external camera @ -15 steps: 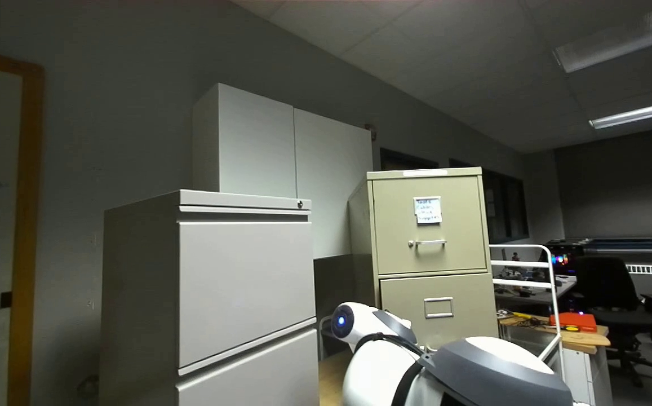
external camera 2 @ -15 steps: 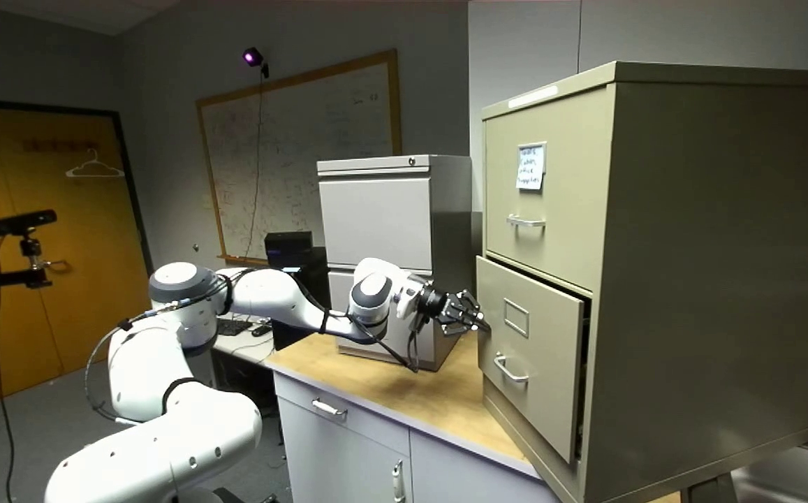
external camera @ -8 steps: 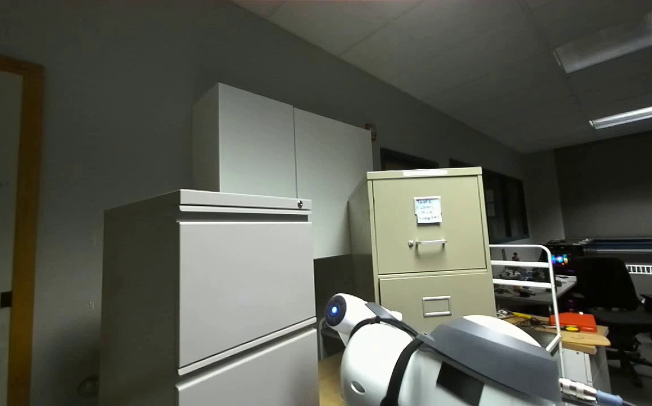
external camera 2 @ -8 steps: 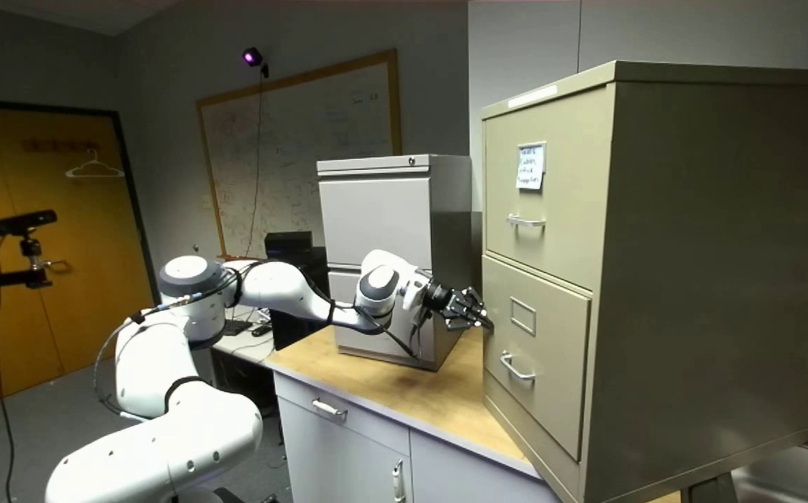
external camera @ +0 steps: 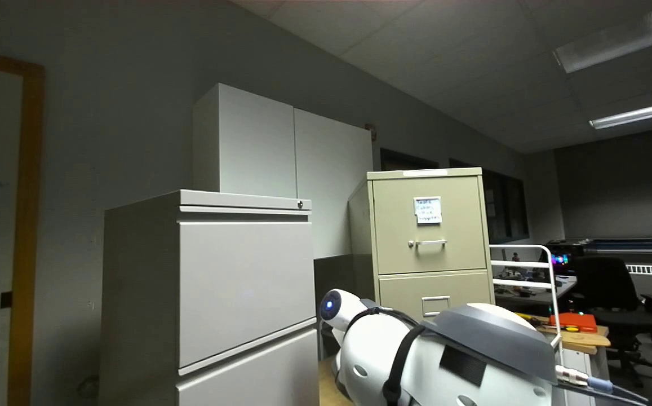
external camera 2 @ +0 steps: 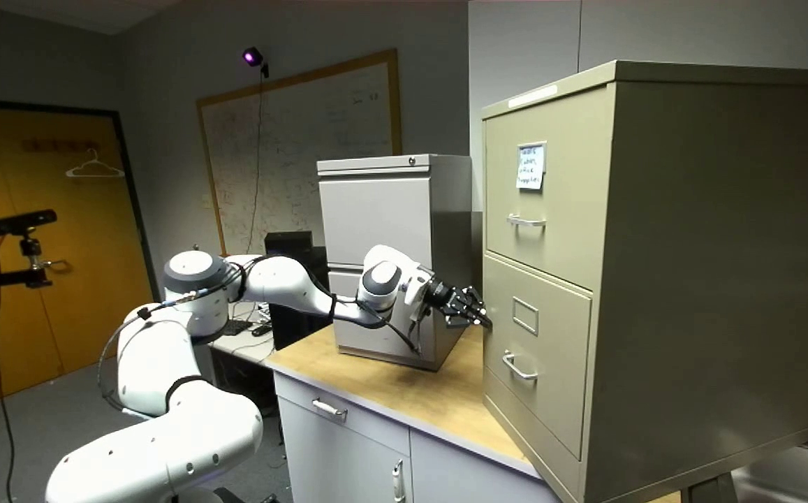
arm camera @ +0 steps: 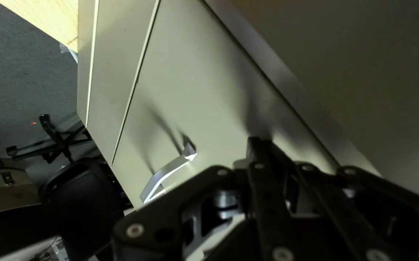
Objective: Close the bottom drawer of the beige file cabinet
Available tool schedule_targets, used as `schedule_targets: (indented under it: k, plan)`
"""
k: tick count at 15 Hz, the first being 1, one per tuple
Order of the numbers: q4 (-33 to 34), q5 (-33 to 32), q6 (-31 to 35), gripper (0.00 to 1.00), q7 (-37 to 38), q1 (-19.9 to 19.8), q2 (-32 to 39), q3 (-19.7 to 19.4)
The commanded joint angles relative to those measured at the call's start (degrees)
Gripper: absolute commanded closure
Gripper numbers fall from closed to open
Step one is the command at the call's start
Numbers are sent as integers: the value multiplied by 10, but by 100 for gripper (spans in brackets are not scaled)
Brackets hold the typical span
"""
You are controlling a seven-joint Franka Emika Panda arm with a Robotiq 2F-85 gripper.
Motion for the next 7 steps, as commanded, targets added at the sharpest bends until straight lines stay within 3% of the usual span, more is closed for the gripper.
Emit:
schedule_targets:
  k: [1,7]
  plan:
    - [87,7,58,94,-22,-71,18,35]
    - [92,6,50,95,-49,-71,27,40]
